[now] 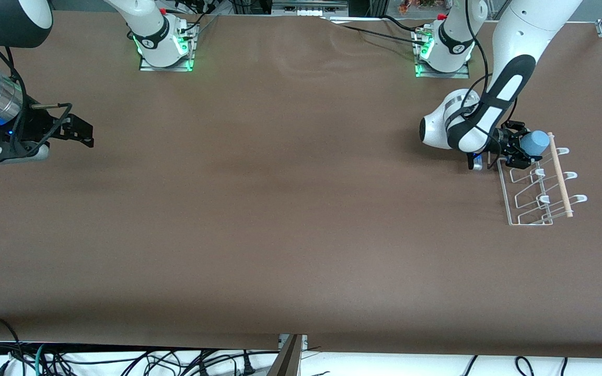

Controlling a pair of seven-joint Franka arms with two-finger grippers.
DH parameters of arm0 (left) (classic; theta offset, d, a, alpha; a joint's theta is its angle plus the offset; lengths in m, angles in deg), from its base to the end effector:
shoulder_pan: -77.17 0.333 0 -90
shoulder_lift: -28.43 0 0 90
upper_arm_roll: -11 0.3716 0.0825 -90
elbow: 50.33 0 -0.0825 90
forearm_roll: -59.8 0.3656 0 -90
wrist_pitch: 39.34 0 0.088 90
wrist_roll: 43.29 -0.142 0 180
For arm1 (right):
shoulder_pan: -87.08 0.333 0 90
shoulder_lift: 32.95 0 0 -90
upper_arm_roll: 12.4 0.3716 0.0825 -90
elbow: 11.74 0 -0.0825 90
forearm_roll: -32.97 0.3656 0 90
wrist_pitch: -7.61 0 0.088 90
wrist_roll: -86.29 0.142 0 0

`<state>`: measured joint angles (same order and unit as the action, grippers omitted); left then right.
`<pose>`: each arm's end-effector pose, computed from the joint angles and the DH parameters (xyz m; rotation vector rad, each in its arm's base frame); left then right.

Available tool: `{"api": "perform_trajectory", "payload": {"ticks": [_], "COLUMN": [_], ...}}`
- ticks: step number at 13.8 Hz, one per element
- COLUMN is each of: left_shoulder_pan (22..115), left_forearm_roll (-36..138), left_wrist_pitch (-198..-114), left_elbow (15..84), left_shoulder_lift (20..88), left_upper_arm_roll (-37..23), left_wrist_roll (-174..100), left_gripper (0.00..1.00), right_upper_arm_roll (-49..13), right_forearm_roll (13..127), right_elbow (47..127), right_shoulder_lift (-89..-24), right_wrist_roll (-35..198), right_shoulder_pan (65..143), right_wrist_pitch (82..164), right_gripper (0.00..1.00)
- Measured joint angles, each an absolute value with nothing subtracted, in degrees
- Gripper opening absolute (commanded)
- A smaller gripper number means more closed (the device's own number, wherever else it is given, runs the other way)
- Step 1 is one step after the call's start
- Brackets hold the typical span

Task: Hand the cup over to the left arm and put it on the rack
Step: 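Hang the cup on the rack hook and open the left gripper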

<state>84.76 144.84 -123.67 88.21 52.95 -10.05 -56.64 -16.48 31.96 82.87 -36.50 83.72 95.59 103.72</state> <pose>0.4446 0.0458 0.2265 -1.2363 1.2615 1.0539 0.5602 0.0423 0.5836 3.1126 0.1939 -0.0550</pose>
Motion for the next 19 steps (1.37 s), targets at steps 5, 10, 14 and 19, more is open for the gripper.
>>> {"api": "perform_trajectory", "payload": {"ticks": [5,10,14,19], "left_shoulder_pan": [84.71,84.69,84.63,85.12], "left_forearm_roll": [144.93,137.96,125.13,106.13], "left_wrist_pitch": [-123.54,-123.48,-123.48,-123.50], "left_elbow": [88.02,86.76,79.95,66.70], "left_shoulder_lift": [51.74,48.01,43.86,43.27], "left_upper_arm_roll": [-10.36,-13.38,-14.57,-14.30], "left_wrist_roll": [-56.26,-55.29,-55.30,-53.22], "left_gripper": [1.00,1.00,1.00,1.00], "right_upper_arm_roll": [-16.47,-14.57,-13.13,-12.93], "right_forearm_roll": [31.96,31.96,31.96,31.96], "right_elbow": [82.86,82.86,82.82,82.76], "right_shoulder_lift": [-36.50,-36.60,-36.68,-36.70], "right_wrist_roll": [83.72,83.72,83.72,83.72], "right_shoulder_pan": [95.58,93.59,92.19,92.17], "right_wrist_pitch": [103.69,103.66,103.66,103.66], "right_gripper": [0.99,0.99,0.99,0.99]}}
